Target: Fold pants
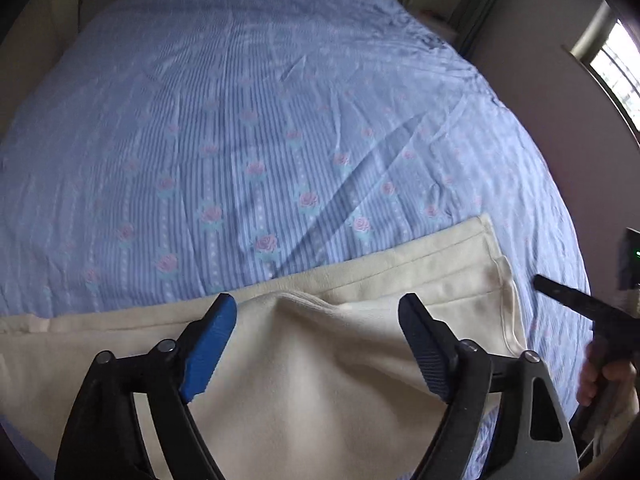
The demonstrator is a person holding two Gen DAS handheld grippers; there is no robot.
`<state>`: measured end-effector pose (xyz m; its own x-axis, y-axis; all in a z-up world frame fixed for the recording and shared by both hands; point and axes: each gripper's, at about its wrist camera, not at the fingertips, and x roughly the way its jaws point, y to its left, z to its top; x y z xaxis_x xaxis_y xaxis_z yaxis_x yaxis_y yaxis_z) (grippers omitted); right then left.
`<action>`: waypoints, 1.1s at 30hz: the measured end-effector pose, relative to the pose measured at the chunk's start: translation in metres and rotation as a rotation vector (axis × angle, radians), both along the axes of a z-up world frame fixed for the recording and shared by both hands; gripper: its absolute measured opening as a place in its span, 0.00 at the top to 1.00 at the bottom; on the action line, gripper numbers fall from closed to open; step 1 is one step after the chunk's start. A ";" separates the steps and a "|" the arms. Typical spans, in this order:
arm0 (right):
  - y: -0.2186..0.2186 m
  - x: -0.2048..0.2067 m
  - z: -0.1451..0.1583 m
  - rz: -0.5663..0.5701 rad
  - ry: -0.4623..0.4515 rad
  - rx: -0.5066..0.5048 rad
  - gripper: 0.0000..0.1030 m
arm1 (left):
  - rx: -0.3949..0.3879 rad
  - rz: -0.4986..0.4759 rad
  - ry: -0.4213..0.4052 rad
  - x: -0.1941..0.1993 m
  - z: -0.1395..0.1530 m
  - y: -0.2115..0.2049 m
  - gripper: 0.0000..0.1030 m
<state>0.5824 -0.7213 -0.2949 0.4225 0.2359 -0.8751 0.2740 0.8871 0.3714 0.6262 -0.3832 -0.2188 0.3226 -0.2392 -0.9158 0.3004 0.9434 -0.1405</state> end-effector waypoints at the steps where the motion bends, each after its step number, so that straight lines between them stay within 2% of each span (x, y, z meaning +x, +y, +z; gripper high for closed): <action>1: 0.003 0.003 -0.005 0.021 0.006 -0.008 0.54 | 0.021 -0.014 -0.013 -0.003 0.002 0.002 0.17; 5: 0.016 0.016 -0.020 0.082 0.031 -0.047 0.55 | 0.138 -0.073 -0.020 -0.018 -0.008 0.012 0.17; 8: 0.024 0.026 -0.032 0.118 0.084 -0.111 0.56 | 0.201 -0.056 0.006 -0.027 -0.023 0.027 0.17; 9: 0.026 0.030 -0.036 0.132 0.103 -0.116 0.62 | 0.209 -0.043 0.017 -0.029 -0.027 0.032 0.17; 10: 0.028 0.032 -0.038 0.146 0.108 -0.130 0.76 | 0.215 -0.022 0.031 -0.033 -0.032 0.039 0.17; 12: 0.035 0.034 -0.032 0.181 0.106 -0.186 0.83 | 0.219 0.007 0.050 -0.037 -0.037 0.047 0.18; 13: 0.035 0.035 -0.019 0.172 0.065 -0.223 0.84 | 0.212 0.019 0.055 -0.040 -0.037 0.051 0.18; 15: 0.027 0.043 0.015 0.105 -0.036 -0.289 0.84 | 0.195 0.039 0.057 -0.047 -0.033 0.060 0.18; 17: 0.013 0.059 0.035 0.056 -0.072 -0.285 0.84 | 0.193 0.053 0.048 -0.050 -0.029 0.063 0.18; 18: 0.007 0.073 0.039 0.044 -0.073 -0.273 0.85 | 0.193 0.053 0.041 -0.052 -0.026 0.063 0.18; 22: 0.020 0.106 0.028 0.117 -0.013 -0.386 0.85 | 0.220 0.046 -0.004 -0.056 -0.016 0.053 0.18; 24: 0.018 0.108 0.021 0.080 0.044 -0.394 0.82 | 0.214 0.055 -0.009 -0.057 -0.010 0.051 0.18; 26: 0.014 0.101 0.028 0.025 0.055 -0.422 0.75 | 0.213 0.070 -0.016 -0.059 -0.004 0.053 0.17; 27: 0.012 0.092 0.037 -0.011 0.051 -0.465 0.64 | 0.218 0.076 -0.018 -0.060 -0.002 0.055 0.17; 28: 0.013 0.081 0.046 -0.030 0.036 -0.484 0.54 | 0.220 0.087 -0.023 -0.064 0.002 0.059 0.17; 29: 0.015 0.069 0.057 -0.043 0.005 -0.493 0.53 | 0.216 0.097 -0.027 -0.067 0.004 0.062 0.17; 33: 0.047 0.012 0.106 0.053 -0.106 -0.411 0.49 | 0.195 0.153 -0.023 -0.087 0.016 0.088 0.17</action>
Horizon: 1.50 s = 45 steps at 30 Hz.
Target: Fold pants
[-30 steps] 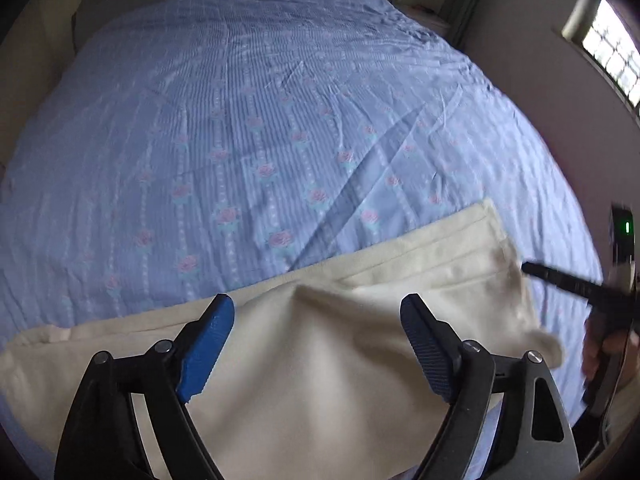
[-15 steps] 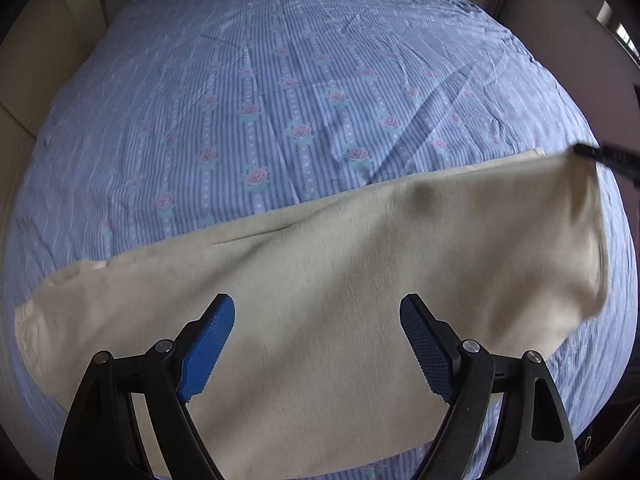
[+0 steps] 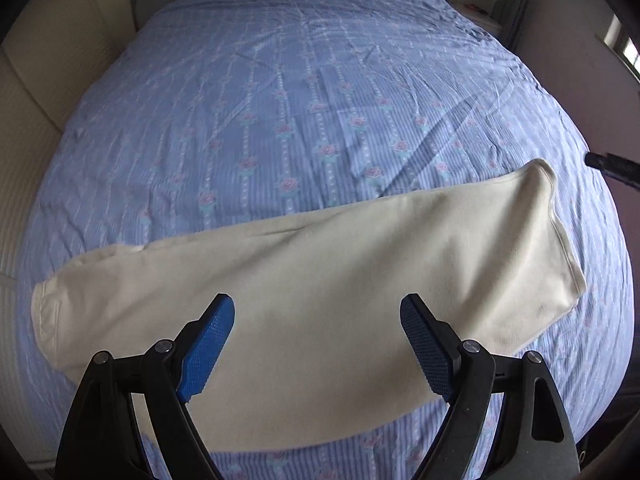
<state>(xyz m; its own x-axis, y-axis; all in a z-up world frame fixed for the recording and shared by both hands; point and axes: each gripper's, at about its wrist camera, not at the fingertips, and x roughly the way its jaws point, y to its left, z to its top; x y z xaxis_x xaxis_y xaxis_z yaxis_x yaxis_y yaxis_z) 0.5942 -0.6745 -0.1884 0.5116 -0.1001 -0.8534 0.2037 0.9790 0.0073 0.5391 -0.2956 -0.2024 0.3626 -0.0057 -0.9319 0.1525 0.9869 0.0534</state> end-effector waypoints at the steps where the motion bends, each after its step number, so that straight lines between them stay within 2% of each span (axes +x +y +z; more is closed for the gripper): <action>1: 0.010 -0.012 0.008 0.032 -0.016 0.025 0.46 | 0.000 0.012 -0.003 -0.007 0.004 0.008 0.17; 5: 0.069 -0.060 0.032 0.168 -0.048 0.103 0.43 | 0.021 0.053 -0.041 -0.038 0.026 0.048 0.17; 9: 0.138 -0.109 0.034 0.255 -0.041 0.173 0.43 | 0.052 0.097 -0.051 -0.074 0.042 0.104 0.17; 13: 0.215 -0.146 0.026 0.336 0.009 0.194 0.43 | 0.069 0.149 -0.061 -0.112 0.047 0.163 0.16; 17: 0.291 -0.174 0.015 0.407 0.068 0.254 0.43 | 0.071 0.199 -0.044 -0.147 0.040 0.227 0.16; 23: 0.408 -0.202 -0.015 0.438 0.179 0.336 0.43 | 0.091 0.207 -0.023 -0.180 0.031 0.320 0.16; 26: 0.459 -0.206 -0.042 0.439 0.234 0.378 0.43 | 0.103 0.193 -0.026 -0.182 0.024 0.364 0.14; 29: 0.508 -0.204 -0.078 0.440 0.312 0.378 0.43 | 0.074 0.202 0.014 -0.178 0.008 0.404 0.14; 35: 0.558 -0.188 -0.140 0.439 0.452 0.355 0.43 | 0.022 0.222 0.049 -0.175 -0.011 0.441 0.14; 39: 0.583 -0.176 -0.166 0.480 0.520 0.273 0.43 | -0.035 0.245 0.076 -0.179 -0.019 0.450 0.14; 42: 0.593 -0.166 -0.163 0.531 0.510 0.224 0.43 | -0.071 0.254 0.098 -0.181 -0.028 0.451 0.14; 45: 0.594 -0.155 -0.133 0.549 0.412 0.235 0.43 | -0.070 0.266 0.104 -0.180 -0.032 0.451 0.14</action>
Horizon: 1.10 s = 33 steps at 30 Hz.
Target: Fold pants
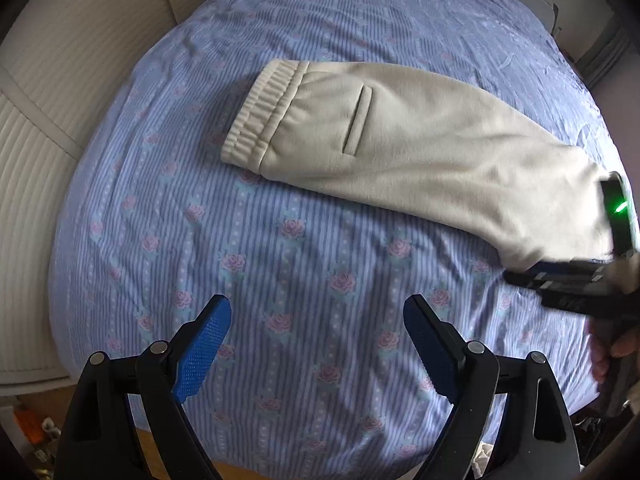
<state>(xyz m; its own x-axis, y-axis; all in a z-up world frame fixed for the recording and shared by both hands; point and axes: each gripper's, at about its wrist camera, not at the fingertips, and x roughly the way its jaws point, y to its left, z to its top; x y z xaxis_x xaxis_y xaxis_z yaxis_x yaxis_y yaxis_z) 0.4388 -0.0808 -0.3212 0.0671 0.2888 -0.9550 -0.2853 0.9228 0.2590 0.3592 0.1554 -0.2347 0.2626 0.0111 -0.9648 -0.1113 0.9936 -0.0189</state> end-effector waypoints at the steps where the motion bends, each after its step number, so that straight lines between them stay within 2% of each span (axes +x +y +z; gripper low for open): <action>1: 0.000 0.003 0.008 -0.008 -0.028 0.009 0.43 | -0.008 0.009 -0.001 0.000 0.001 0.000 0.14; 3: -0.003 0.007 0.026 -0.029 -0.098 0.033 0.43 | -0.026 0.013 -0.003 0.000 0.002 0.001 0.14; 5: -0.003 0.012 0.026 -0.035 -0.111 0.036 0.43 | -0.015 0.011 -0.010 0.002 0.004 0.001 0.14; 10: 0.001 0.020 -0.013 -0.030 -0.009 0.016 0.43 | 0.012 0.025 -0.022 0.008 0.009 0.006 0.14; 13: 0.006 0.015 -0.028 -0.039 0.006 -0.013 0.43 | 0.026 0.034 -0.021 0.007 0.009 0.010 0.14; 15: 0.015 0.013 -0.029 -0.052 0.001 -0.038 0.43 | 0.036 0.038 -0.011 0.007 0.006 0.012 0.14; 17: 0.021 0.009 -0.018 -0.051 -0.007 0.012 0.44 | 0.046 0.043 -0.005 0.008 0.004 0.017 0.14; 19: 0.030 -0.005 -0.009 -0.003 0.002 0.042 0.44 | 0.052 0.065 -0.010 0.011 0.003 0.027 0.14; 21: 0.039 -0.021 -0.022 0.115 0.001 -0.026 0.43 | 0.055 0.085 -0.016 0.016 0.003 0.036 0.14; 22: 0.040 -0.025 -0.035 0.144 0.032 -0.049 0.44 | 0.061 0.096 -0.016 0.021 0.002 0.043 0.14; 24: 0.036 -0.029 -0.053 0.113 0.170 0.026 0.52 | 0.075 0.090 -0.022 0.032 0.002 0.050 0.14; 26: 0.040 -0.035 -0.047 0.133 0.157 0.025 0.53 | 0.100 0.061 -0.045 0.047 0.005 0.056 0.14; 28: 0.042 -0.039 -0.027 0.123 0.108 0.008 0.53 | 0.114 0.015 -0.083 0.066 0.010 0.061 0.14; 31: 0.045 -0.026 0.010 -0.002 0.058 0.085 0.52 | 0.090 -0.068 -0.145 0.098 0.016 0.065 0.14; 33: 0.042 -0.009 0.031 -0.086 -0.008 0.074 0.51 | 0.068 -0.124 -0.180 0.125 0.015 0.070 0.14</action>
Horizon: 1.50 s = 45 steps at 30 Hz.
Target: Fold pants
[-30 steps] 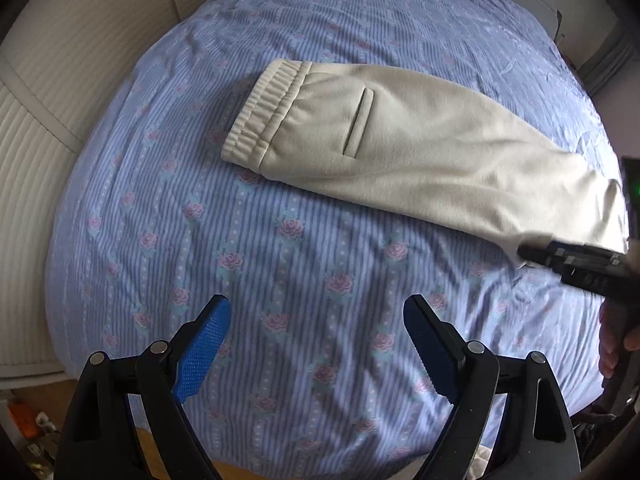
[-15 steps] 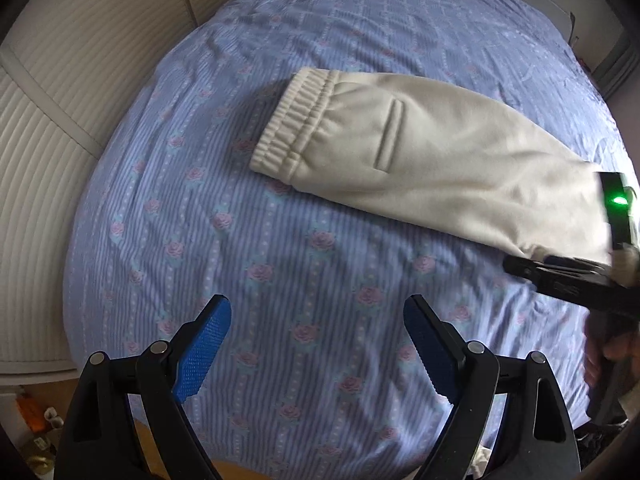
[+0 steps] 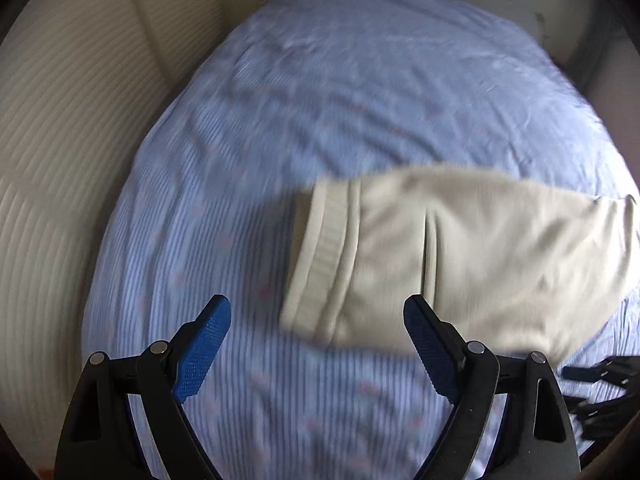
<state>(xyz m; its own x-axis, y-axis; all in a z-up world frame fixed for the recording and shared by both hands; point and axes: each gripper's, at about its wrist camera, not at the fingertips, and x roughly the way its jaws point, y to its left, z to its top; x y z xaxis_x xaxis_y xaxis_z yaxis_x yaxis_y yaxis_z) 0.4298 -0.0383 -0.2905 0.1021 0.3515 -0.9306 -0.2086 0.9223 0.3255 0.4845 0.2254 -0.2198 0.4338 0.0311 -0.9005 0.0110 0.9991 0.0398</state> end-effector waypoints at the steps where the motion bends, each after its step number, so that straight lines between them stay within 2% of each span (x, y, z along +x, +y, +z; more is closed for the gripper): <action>1: -0.001 0.009 0.006 -0.026 -0.024 -0.017 0.51 | -0.025 -0.022 -0.005 0.018 -0.004 0.004 0.14; 5: 0.005 0.061 0.019 -0.115 -0.069 -0.045 0.51 | -0.178 -0.012 0.053 0.071 -0.027 0.028 0.15; 7: 0.000 0.083 0.024 -0.152 -0.086 -0.036 0.51 | -0.249 0.006 0.101 0.093 -0.044 0.036 0.23; 10: 0.013 0.102 0.026 -0.171 -0.085 -0.006 0.51 | -0.269 -0.005 0.142 0.117 -0.062 0.036 0.33; 12: 0.018 0.106 0.026 -0.160 -0.087 0.008 0.51 | -0.280 -0.043 0.143 0.125 -0.066 0.035 0.34; 14: 0.027 0.102 0.024 -0.149 -0.086 0.008 0.51 | -0.334 -0.080 0.160 0.132 -0.071 0.035 0.37; 15: 0.031 0.102 0.022 -0.140 -0.081 0.008 0.51 | -0.346 -0.095 0.175 0.135 -0.074 0.034 0.48; 16: 0.032 0.099 0.022 -0.134 -0.076 0.007 0.51 | -0.349 -0.104 0.192 0.136 -0.077 0.033 0.64; 18: 0.036 0.098 0.019 -0.126 -0.063 0.010 0.51 | -0.352 -0.093 0.204 0.134 -0.078 0.034 0.69; 22: 0.039 0.094 0.017 -0.114 -0.058 0.031 0.51 | -0.476 -0.101 0.183 0.119 -0.065 0.040 0.70; 24: 0.042 0.094 0.016 -0.114 -0.057 0.040 0.51 | -0.512 -0.111 0.189 0.119 -0.066 0.042 0.69; 27: 0.050 0.096 0.015 -0.106 -0.047 0.046 0.51 | -0.542 -0.087 0.224 0.131 -0.078 0.046 0.69; 29: 0.055 0.096 0.016 -0.095 -0.046 0.037 0.51 | -0.595 -0.041 0.263 0.146 -0.094 0.049 0.64; 30: 0.058 0.096 0.017 -0.087 -0.048 0.033 0.51 | -0.617 -0.022 0.276 0.150 -0.101 0.048 0.58; 32: 0.061 0.096 0.020 -0.078 -0.060 0.020 0.50 | -0.615 0.009 0.286 0.150 -0.107 0.046 0.57; 33: 0.062 0.096 0.021 -0.075 -0.064 0.017 0.51 | -0.597 0.037 0.278 0.149 -0.105 0.046 0.65; 34: 0.062 0.096 0.022 -0.074 -0.068 0.019 0.51 | -0.576 0.057 0.263 0.145 -0.102 0.047 0.89; 35: 0.062 0.096 0.023 -0.074 -0.071 0.020 0.51 | -0.570 0.078 0.231 0.142 -0.095 0.050 0.91; 36: 0.062 0.096 0.024 -0.074 -0.073 0.019 0.51 | -0.610 0.091 0.209 0.139 -0.090 0.055 0.93; 38: 0.060 0.096 0.027 -0.079 -0.074 0.023 0.51 | -0.688 0.122 0.110 0.128 -0.063 0.069 0.93; 40: 0.058 0.095 0.035 -0.092 -0.098 0.022 0.51 | -0.759 0.147 -0.034 0.112 -0.030 0.086 0.94; 42: 0.057 0.095 0.042 -0.102 -0.127 0.020 0.51 | -0.770 0.137 -0.118 0.106 -0.019 0.092 0.93; 45: 0.061 0.100 0.042 -0.096 -0.123 0.017 0.51 | -0.635 0.174 0.028 0.121 -0.060 0.085 0.93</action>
<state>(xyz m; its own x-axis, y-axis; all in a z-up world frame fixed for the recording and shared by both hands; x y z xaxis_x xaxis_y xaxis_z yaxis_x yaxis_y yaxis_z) 0.5299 0.0224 -0.2482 0.2485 0.3504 -0.9030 -0.1591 0.9344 0.3188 0.6058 0.3108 -0.2798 0.4466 -0.4421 -0.7779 -0.1607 0.8156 -0.5558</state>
